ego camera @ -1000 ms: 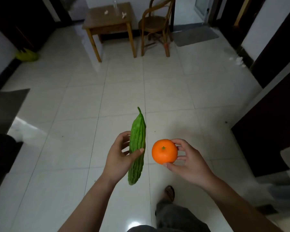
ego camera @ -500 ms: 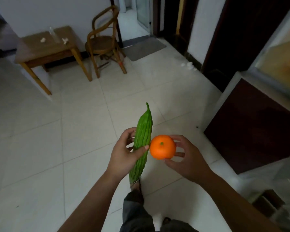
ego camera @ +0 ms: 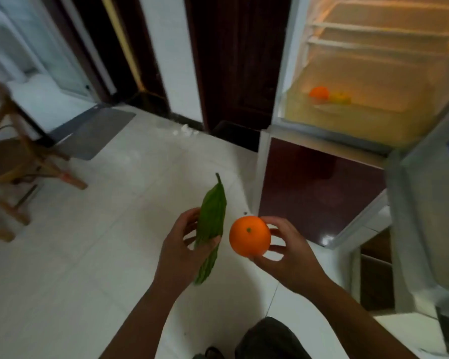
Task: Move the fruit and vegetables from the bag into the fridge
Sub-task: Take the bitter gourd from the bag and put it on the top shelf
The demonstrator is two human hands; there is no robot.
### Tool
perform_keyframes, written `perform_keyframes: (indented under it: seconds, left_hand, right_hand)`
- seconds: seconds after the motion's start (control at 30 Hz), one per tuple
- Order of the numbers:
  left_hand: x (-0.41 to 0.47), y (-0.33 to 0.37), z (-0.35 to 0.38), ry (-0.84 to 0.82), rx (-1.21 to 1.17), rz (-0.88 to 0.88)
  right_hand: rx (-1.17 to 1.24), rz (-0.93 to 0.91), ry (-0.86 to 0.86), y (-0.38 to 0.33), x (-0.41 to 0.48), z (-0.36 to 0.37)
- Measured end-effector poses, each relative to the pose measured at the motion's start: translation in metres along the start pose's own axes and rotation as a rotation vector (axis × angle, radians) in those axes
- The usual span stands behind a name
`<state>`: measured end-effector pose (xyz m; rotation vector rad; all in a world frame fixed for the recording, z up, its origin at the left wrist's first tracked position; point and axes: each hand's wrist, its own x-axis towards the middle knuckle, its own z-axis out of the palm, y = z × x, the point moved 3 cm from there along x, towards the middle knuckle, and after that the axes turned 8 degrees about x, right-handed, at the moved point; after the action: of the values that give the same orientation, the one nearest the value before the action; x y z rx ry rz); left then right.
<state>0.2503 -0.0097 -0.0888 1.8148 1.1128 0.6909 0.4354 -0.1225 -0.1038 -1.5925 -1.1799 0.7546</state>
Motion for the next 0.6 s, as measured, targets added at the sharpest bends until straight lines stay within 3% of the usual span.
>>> perform_keyframes:
  seconds: [0.3,0.6]
  left_hand:
    - [0.133,0.031,0.090,-0.293,-0.047,0.063]
    - [0.273,0.093,0.151,-0.311,0.019,0.182]
  right_hand:
    - [-0.008,0.209,0.384,0.041,0.044,-0.102]
    - [0.000,0.108,0.542,0.056,0.161,-0.191]
